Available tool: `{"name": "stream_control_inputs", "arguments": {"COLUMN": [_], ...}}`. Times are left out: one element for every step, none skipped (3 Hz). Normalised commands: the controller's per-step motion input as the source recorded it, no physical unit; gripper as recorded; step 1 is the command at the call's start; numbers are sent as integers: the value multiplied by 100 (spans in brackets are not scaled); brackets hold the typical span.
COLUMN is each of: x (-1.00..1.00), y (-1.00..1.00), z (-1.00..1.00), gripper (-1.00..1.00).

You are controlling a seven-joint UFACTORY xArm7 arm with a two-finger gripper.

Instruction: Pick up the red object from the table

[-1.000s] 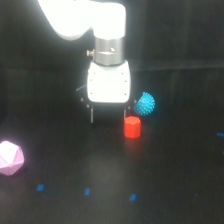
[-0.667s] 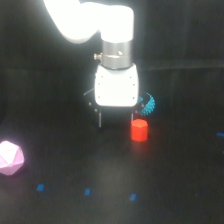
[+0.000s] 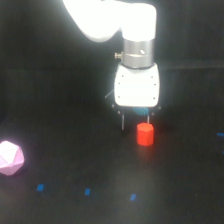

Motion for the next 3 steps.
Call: {"name": "stream_control_inputs", "arguments": {"x": [57,21,-35], "y": [66,-15,-7], "z": [-46,-46,-3], "gripper": [-31,-95,-15]}}
